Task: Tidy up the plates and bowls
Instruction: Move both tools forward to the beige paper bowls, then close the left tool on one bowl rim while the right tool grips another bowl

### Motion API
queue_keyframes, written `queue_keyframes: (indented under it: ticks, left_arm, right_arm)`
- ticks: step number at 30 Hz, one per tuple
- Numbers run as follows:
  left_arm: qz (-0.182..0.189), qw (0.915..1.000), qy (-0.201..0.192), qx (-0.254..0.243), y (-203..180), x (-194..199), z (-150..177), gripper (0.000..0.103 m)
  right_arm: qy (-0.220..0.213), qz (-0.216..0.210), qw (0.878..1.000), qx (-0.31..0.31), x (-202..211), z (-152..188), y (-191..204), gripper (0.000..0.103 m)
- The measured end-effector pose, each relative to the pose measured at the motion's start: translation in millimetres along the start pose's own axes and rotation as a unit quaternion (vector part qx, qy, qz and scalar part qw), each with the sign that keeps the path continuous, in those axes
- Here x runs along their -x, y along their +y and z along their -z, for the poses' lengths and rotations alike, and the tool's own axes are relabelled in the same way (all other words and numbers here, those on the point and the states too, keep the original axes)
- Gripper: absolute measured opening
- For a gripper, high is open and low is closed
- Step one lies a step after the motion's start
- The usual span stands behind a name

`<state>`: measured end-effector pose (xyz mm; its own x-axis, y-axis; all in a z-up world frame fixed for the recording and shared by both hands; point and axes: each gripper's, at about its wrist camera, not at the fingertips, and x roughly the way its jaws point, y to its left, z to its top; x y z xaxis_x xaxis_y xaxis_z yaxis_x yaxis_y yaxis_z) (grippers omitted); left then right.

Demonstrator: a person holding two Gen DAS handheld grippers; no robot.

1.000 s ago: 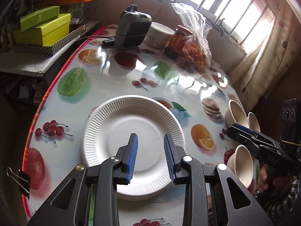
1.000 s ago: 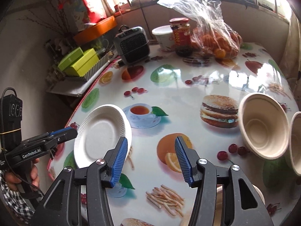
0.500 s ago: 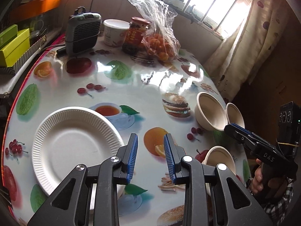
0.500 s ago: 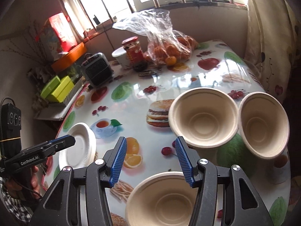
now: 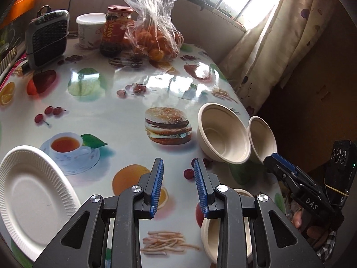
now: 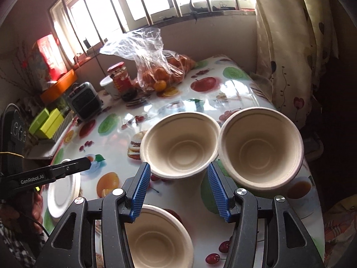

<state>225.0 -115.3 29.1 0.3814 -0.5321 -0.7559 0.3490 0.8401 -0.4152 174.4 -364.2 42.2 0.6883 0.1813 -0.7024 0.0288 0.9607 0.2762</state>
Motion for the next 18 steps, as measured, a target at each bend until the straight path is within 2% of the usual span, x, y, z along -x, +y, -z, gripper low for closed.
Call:
queue_keyframes:
  ticks: [8,18]
  left_arm:
    - [0.011,0.9997,0.022,-0.009,-12,-35,-19,0.030]
    - [0.014,0.9992,0.035,-0.010,-19,-67,-46,0.030]
  right_arm:
    - [0.002,-0.023,0.999,-0.029,-8,3,-19,0.054]
    - [0.017,-0.049,0.998,-0.031,-20,5,-16,0.054]
